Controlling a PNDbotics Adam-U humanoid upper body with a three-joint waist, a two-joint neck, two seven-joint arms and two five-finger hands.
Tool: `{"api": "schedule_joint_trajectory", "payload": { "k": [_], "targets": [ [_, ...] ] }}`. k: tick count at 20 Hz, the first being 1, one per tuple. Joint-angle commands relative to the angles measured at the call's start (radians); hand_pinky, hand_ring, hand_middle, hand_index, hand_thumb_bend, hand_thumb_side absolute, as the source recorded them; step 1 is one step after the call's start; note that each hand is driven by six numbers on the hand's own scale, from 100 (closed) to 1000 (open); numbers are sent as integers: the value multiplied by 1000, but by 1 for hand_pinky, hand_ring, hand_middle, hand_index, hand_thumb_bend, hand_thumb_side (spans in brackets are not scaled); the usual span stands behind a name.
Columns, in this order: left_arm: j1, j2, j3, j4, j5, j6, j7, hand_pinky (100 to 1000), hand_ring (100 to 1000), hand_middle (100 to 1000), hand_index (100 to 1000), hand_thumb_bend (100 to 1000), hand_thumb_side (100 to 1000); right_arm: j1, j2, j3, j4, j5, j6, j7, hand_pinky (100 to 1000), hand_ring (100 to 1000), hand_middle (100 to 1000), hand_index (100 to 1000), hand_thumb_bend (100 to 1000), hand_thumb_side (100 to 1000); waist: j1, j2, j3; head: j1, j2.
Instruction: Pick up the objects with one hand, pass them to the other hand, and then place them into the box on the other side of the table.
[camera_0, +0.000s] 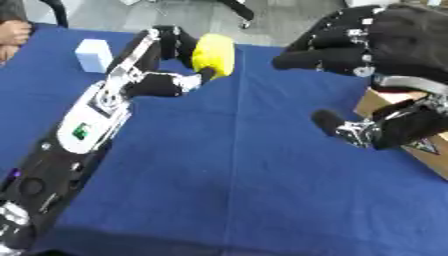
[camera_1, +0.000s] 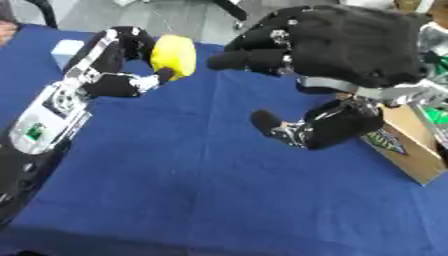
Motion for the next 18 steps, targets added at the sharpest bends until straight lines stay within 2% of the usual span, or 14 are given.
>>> {"api": "schedule_joint_trajectory", "payload": {
  "k": [1,12,18],
  "targets": [
    [-24,2,-3,-17,-13,10,-5,548,452,457,530,458,100,-24,4,-8,15,33,1,-7,850,846,847,1000,100,467,-10,-16,2,4,5],
    [-42,-31,-20,-17,-23,17,-7,543,453,458,531,463,100,-42,76,-11,110,185,-9,-79,841,841,837,1000,100,521,-7,-8,7,4,5],
    [-45,-45,-25,-22,-10,16,-16,541,454,459,532,463,100,-51,126,-12,182,276,-16,-139,840,841,836,1000,100,515,-5,-6,12,0,5]
  ]
}}
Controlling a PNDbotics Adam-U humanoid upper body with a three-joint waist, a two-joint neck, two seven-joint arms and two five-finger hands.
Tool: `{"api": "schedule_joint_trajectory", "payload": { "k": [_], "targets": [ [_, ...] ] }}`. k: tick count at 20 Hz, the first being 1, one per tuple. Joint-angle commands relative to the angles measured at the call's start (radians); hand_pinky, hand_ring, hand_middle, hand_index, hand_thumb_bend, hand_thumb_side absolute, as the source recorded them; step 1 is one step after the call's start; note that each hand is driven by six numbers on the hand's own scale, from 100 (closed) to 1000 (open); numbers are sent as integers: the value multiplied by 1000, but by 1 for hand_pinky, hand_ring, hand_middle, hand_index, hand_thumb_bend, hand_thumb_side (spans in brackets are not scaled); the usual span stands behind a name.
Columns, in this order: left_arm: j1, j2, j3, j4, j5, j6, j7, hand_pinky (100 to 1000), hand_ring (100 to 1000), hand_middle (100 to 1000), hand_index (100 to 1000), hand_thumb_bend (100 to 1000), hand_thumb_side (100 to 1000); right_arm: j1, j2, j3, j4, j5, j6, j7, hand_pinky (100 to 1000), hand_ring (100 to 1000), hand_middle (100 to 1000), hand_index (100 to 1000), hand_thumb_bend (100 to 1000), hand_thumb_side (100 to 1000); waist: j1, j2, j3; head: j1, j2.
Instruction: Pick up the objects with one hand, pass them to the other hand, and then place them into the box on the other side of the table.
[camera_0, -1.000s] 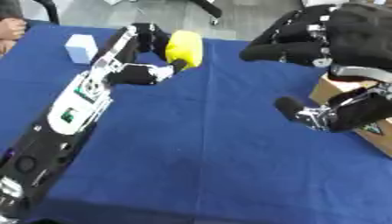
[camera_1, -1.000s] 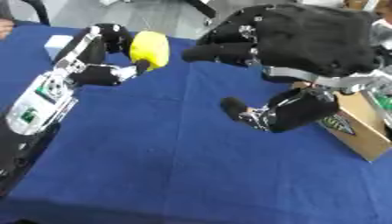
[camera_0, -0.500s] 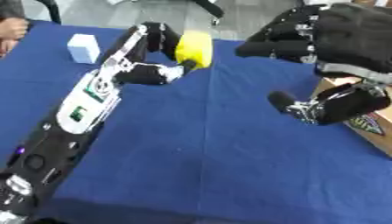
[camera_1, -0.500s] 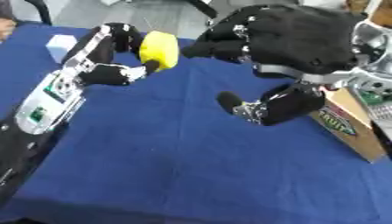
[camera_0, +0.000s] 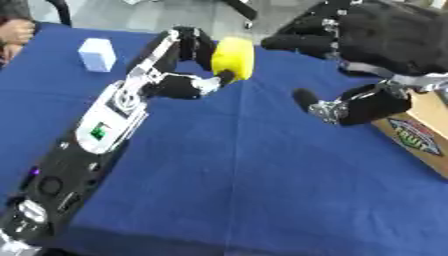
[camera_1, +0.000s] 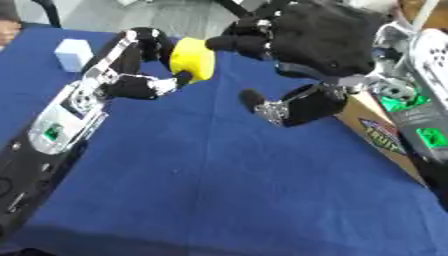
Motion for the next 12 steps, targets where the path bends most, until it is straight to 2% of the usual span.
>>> {"api": "schedule_joint_trajectory", "payload": {
  "k": [1,12],
  "targets": [
    [-22,2,0,-23,11,-2,-6,541,454,459,532,463,100,-24,15,-11,33,45,-3,-35,840,841,836,1000,100,515,-5,-7,1,-2,5],
    [-31,-15,-14,-31,25,-6,-19,539,454,459,531,468,100,-39,91,-11,172,183,-23,-131,837,836,828,1000,100,531,-2,0,12,-11,5]
  ]
}}
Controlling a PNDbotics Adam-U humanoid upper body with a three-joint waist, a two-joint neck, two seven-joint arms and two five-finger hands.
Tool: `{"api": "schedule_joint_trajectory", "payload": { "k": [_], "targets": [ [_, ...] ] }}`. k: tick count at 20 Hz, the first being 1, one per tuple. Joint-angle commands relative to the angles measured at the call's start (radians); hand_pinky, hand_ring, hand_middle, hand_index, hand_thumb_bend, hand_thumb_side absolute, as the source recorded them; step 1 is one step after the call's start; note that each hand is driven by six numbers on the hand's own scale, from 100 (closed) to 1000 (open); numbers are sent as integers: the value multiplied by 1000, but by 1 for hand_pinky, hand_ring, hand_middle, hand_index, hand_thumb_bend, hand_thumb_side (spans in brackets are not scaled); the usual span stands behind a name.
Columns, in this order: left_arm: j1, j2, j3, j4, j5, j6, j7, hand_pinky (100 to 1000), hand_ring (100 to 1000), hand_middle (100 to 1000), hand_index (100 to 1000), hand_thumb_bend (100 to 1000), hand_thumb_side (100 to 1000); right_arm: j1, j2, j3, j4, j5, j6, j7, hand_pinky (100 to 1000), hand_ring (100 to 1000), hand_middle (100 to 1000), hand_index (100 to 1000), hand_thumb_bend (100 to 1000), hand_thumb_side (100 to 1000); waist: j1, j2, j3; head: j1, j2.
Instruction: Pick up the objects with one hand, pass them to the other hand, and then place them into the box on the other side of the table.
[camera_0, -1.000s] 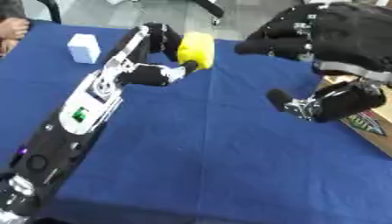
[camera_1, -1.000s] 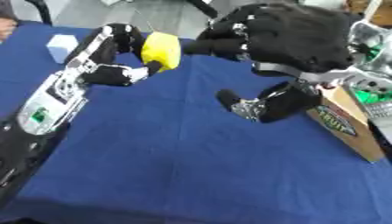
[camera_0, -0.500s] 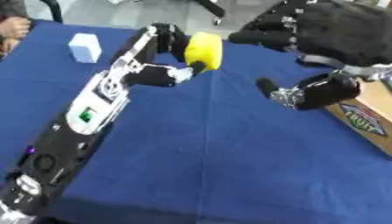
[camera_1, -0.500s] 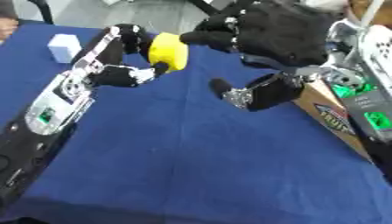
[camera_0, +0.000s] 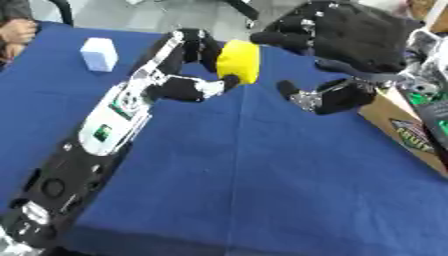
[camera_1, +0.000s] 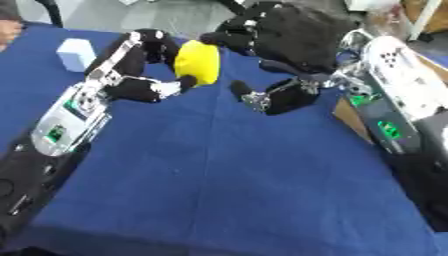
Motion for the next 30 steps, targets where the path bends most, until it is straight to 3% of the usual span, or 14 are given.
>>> {"api": "schedule_joint_trajectory", "payload": {
  "k": [1,15,24,30],
  "targets": [
    [-25,1,-2,-24,9,-2,-6,539,454,459,531,467,100,-25,10,-12,34,43,-4,-34,837,835,826,999,100,532,-1,1,2,-3,5],
    [-22,-4,-20,-34,24,4,-27,543,458,463,536,471,100,-30,54,-23,132,149,1,-160,831,828,818,976,110,517,0,4,6,-7,5],
    [-21,-3,-34,-36,35,8,-45,542,458,462,535,469,100,-30,63,-24,148,155,-10,-221,821,821,806,938,100,498,-1,4,8,-7,5],
    [-22,-4,-35,-35,41,9,-53,542,458,462,536,465,100,-32,67,-20,156,145,-10,-243,818,816,798,866,100,476,-1,3,8,-6,5]
  ]
}}
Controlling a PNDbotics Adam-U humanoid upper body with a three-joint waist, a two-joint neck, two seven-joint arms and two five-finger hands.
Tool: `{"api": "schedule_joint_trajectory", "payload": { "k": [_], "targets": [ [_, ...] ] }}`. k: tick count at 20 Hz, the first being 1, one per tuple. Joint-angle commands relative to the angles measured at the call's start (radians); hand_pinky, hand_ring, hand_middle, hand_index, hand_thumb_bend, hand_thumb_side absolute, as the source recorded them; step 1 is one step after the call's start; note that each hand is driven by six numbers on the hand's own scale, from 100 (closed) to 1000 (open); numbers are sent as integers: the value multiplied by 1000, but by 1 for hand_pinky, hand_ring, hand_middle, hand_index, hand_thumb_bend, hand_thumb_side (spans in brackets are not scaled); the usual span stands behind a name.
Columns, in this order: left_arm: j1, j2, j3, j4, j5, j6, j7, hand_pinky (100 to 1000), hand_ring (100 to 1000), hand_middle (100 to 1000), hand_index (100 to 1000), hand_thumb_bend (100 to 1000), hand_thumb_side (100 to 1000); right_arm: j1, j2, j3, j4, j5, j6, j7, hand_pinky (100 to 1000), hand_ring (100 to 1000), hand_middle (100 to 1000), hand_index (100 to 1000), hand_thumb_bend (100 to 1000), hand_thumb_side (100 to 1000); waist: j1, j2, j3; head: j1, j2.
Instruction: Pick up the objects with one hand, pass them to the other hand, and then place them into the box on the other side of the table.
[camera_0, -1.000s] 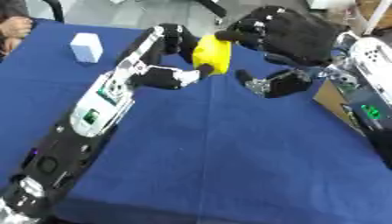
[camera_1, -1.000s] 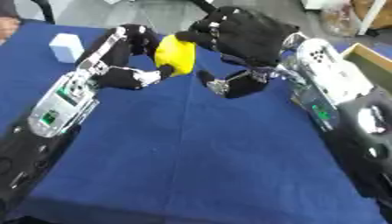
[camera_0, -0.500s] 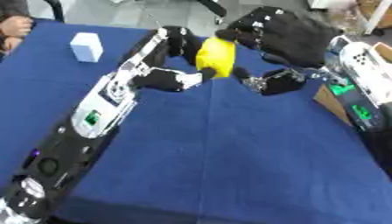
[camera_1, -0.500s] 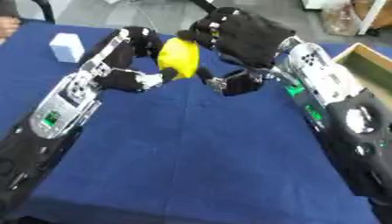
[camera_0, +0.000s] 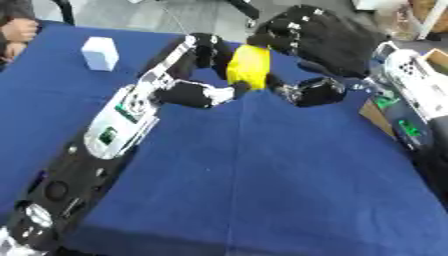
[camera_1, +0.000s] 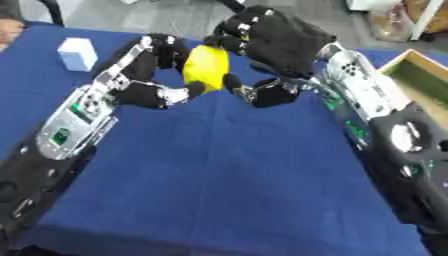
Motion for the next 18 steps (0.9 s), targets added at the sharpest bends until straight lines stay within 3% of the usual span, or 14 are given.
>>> {"api": "schedule_joint_trajectory", "payload": {
  "k": [1,12,18],
  "targets": [
    [-18,9,1,-17,8,-2,-7,542,458,462,536,466,100,-25,0,-7,-4,-10,2,-17,817,815,795,841,100,472,-1,1,0,-1,5],
    [-18,7,0,-15,8,-3,-11,546,460,490,538,459,100,-24,5,0,11,-71,28,-104,814,798,759,478,101,369,-2,1,1,2,5],
    [-18,7,0,-17,11,-7,-19,554,465,497,544,455,100,-22,8,0,30,-105,49,-166,813,783,738,363,100,293,-2,0,2,3,5]
  ]
}}
